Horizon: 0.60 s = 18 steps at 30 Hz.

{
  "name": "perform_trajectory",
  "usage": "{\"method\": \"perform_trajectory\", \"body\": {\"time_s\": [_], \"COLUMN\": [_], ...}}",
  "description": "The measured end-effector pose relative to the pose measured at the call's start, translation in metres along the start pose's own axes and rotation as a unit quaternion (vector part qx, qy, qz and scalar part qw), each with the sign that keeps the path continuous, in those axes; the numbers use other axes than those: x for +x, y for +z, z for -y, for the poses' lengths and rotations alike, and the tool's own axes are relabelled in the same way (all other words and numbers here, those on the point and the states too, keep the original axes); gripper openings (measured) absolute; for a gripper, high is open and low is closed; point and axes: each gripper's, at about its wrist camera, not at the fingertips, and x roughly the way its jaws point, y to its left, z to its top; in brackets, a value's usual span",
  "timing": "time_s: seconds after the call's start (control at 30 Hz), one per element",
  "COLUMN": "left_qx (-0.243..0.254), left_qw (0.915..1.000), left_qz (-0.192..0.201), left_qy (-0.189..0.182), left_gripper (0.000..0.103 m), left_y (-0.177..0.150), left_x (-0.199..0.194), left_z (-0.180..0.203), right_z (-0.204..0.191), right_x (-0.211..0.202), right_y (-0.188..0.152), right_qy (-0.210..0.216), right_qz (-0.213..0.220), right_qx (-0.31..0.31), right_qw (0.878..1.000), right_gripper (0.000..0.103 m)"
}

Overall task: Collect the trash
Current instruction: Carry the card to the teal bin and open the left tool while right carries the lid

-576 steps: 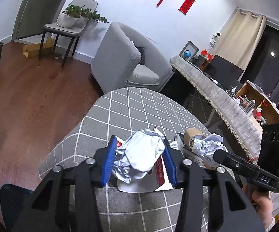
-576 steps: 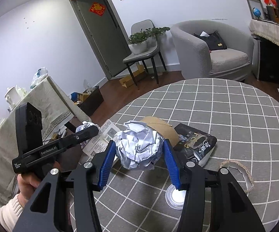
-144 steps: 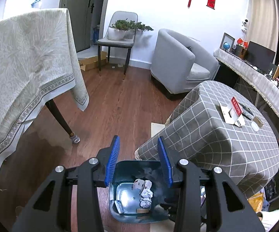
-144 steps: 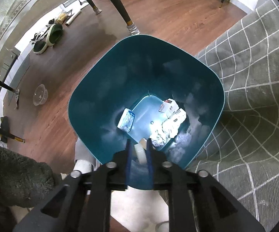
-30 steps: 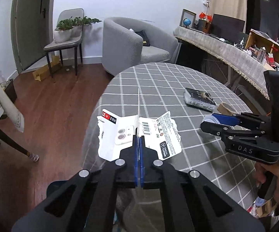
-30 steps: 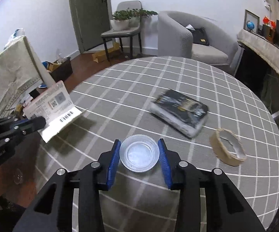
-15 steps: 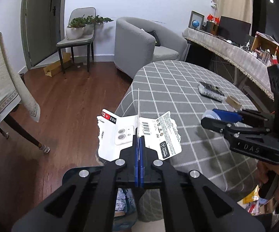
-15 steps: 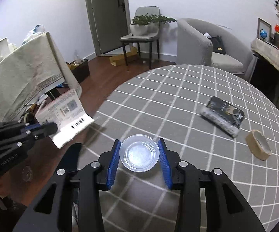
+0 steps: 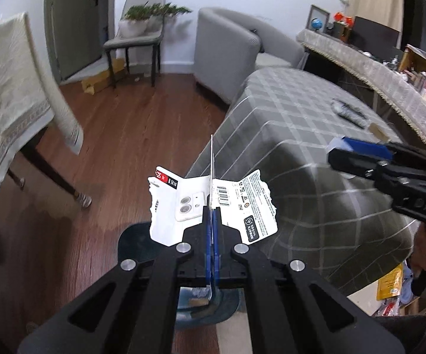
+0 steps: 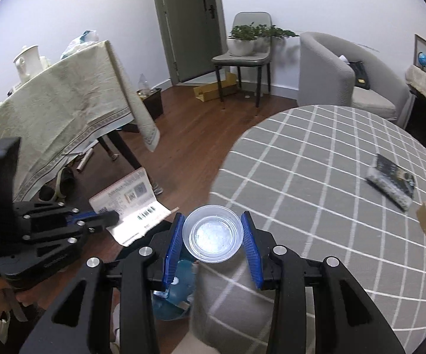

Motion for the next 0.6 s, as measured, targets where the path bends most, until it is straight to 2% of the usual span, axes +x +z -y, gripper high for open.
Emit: {"method": "perform_trajectory", "body": {"time_s": [0.23,0.6], "left_qx": [-0.022,-0.039], "left_qw": [0.9979,0.9885], "left_qz": [-0.059,-0.145], "left_qy": [0.016,0.019], "left_gripper": [0.002,0.003], "left_y": [-0.019,-0.049], "left_x": [0.024,0.048], "left_z": [-0.030,-0.063], "right_z": [-0.032,-0.069], "right_x": [0.021,0.046], "right_y": [0.005,0.009], "right_qy": [0.028,0.050], "right_qz": [-0.015,-0.035], "right_qx": [-0.016,-0.037], "right_qw": [0.999,0.997], "right_gripper": [0.040,0.040]}}
